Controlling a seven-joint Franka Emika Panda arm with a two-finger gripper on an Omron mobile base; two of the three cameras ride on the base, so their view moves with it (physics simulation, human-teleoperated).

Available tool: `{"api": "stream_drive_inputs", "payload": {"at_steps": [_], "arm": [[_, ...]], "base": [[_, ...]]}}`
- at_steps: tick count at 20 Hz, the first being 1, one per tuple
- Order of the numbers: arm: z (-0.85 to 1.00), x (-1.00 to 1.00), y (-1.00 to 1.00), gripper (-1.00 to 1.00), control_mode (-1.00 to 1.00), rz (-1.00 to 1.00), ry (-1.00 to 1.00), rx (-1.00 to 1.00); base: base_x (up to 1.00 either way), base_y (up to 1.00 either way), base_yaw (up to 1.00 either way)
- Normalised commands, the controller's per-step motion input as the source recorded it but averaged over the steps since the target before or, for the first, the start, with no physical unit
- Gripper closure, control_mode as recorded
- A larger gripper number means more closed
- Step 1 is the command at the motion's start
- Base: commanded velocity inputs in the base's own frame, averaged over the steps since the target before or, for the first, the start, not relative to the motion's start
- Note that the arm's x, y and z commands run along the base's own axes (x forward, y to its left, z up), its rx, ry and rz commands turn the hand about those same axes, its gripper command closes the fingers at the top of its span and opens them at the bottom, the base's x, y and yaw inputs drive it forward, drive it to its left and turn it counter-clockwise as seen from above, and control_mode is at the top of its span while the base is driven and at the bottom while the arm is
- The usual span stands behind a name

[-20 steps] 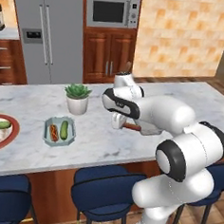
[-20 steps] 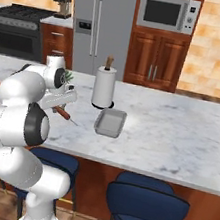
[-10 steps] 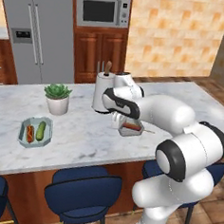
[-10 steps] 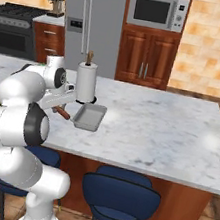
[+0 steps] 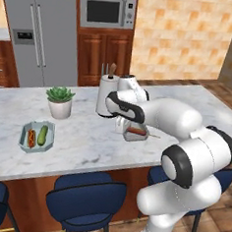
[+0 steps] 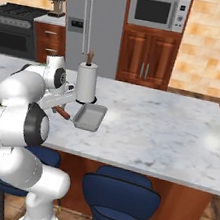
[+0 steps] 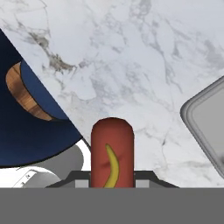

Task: Place one cooked food and one vegetable from the large plate to each tupperware container.

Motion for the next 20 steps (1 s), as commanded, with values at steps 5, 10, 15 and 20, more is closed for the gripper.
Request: {"api": "stream_drive_inputs", "payload": {"at_steps": [5,10,15,20], "arm": [[0.0,0.17,0.0,1.0,-1.0,-0.01,0.0,0.0],[0.01,0.57,-0.05,1.0,-1.0,-0.08,0.06,0.0],[0.0,0.82,-0.02,1.0,-1.0,-0.37,0.12,-0.03],[-0.13,0.62,0.02,1.0,-1.0,-0.67,0.04,-0.03]], "base": [[0.29,0.0,0.0],[0.0,0.0,0.0],[0.0,0.0,0.0],[0.0,0.0,0.0]]}}
